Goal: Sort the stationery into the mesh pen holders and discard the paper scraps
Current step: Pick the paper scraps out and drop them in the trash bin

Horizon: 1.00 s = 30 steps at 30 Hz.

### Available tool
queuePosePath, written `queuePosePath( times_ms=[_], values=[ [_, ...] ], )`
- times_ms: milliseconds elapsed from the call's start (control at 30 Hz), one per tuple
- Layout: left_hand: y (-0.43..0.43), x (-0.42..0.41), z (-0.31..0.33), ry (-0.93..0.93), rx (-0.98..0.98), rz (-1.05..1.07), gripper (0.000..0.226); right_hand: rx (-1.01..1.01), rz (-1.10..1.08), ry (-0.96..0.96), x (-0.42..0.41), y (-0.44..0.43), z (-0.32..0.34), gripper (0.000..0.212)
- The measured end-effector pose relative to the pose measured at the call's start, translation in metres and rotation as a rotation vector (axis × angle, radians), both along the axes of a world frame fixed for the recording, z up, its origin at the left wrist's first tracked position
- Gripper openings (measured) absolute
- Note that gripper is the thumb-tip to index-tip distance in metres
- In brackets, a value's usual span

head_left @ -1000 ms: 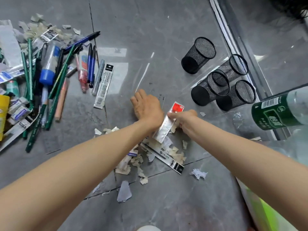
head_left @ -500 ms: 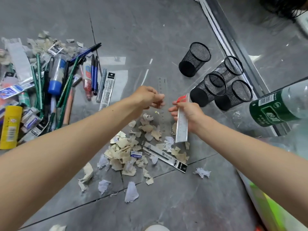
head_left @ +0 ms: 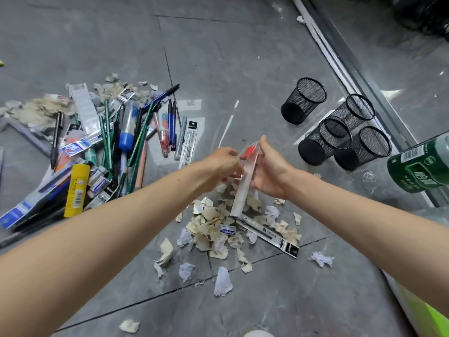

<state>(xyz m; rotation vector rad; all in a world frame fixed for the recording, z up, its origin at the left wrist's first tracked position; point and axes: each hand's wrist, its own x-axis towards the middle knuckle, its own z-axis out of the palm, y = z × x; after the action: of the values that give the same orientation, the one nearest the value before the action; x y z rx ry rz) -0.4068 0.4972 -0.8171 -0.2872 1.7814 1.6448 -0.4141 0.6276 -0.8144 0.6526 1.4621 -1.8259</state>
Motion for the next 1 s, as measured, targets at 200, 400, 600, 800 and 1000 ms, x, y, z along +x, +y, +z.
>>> queuePosePath(
  times_ms=[200,400,600,800,1000],
  values=[
    [-0.014,-0.009,-0.006,0.027,-0.037,-0.021,0.034,-0.106,-0.153,0.018,0.004,-0.016,0.003,0.035],
    [-0.024,-0.010,-0.003,0.003,0.048,0.068,0.020,0.001,-0.218,0.042,-0.005,-0.034,0.007,0.030],
    [-0.048,-0.038,-0.020,0.214,-0.412,0.248,0.013,0.640,0.365,0.201,0.003,-0.016,-0.005,0.015],
    [-0.051,-0.044,-0.031,0.398,-0.862,0.111,0.041,1.201,1.249,0.306,0.039,0.009,-0.007,0.021],
    [-0.028,-0.016,-0.044,0.640,-0.919,0.037,0.060,1.316,1.346,0.426,0.066,0.019,-0.025,0.032]
  ],
)
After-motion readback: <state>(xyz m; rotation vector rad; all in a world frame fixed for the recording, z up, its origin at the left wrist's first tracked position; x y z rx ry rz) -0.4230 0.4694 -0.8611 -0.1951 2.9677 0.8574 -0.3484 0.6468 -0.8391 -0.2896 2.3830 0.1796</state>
